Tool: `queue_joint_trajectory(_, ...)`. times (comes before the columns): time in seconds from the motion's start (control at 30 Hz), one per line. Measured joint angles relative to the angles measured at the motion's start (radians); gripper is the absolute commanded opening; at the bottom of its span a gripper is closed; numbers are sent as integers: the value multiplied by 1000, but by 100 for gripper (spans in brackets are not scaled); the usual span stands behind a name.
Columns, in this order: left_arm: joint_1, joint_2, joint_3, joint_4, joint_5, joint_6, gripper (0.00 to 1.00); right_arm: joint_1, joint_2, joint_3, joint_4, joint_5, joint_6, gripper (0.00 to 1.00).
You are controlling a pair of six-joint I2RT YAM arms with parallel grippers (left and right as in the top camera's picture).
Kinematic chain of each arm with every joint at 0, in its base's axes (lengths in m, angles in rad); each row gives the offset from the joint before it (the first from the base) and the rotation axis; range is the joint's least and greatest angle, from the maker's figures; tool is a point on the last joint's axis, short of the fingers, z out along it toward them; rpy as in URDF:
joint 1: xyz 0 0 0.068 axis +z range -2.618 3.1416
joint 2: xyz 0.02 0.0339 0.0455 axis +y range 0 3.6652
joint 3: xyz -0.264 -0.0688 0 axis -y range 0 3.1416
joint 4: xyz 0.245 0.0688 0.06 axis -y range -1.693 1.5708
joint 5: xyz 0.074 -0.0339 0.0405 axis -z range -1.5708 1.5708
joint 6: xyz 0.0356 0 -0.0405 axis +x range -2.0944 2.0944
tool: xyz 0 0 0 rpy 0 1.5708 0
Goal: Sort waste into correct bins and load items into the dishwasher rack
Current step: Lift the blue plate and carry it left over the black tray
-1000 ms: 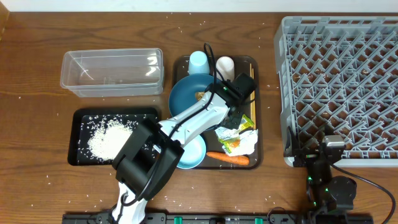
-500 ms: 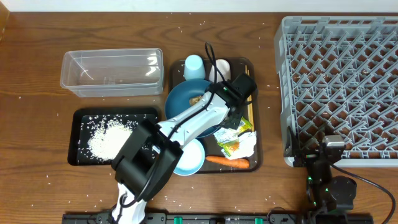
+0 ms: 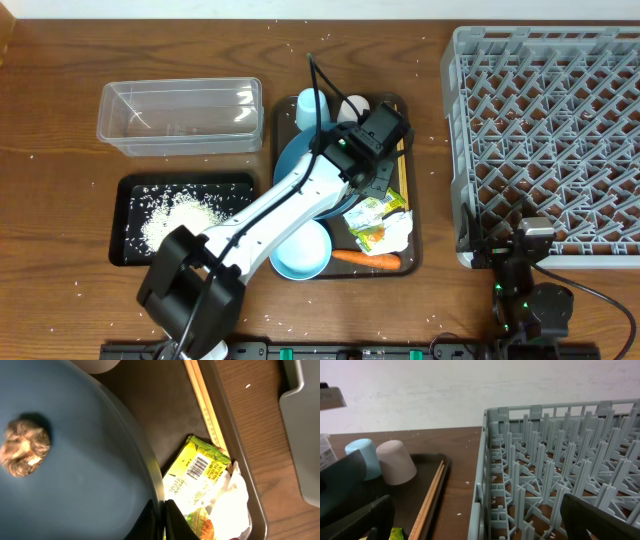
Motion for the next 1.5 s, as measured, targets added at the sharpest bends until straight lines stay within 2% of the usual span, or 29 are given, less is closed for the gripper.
queue_joint_trajectory(0.2, 0, -61, -2, -40, 2, -56, 6, 0, 0, 0, 0, 0, 0, 99)
queue_joint_trajectory(0.43, 17, -269, -2, -139, 5, -115, 6, 0, 0, 0, 0, 0, 0, 99)
queue_joint_trajectory(0.6, 110, -393, -2, -227, 6, -180, 6, 0, 0, 0, 0, 0, 0, 99)
queue_joint_trajectory(0.83, 257, -458, -2, -283, 58, -223, 6, 0, 0, 0, 0, 0, 0, 99)
queue_joint_trajectory(1.1, 470, -459, -2, -287, 271, -223, 6, 0, 0, 0, 0, 0, 0, 99)
queue_joint_trajectory(1.33, 716, -459, -3, -316, 520, -163, 6, 0, 0, 0, 0, 0, 0, 99)
queue_joint_trajectory(1.5, 832, -459, -51, -333, 669, -108, 6, 0, 0, 0, 0, 0, 0, 99)
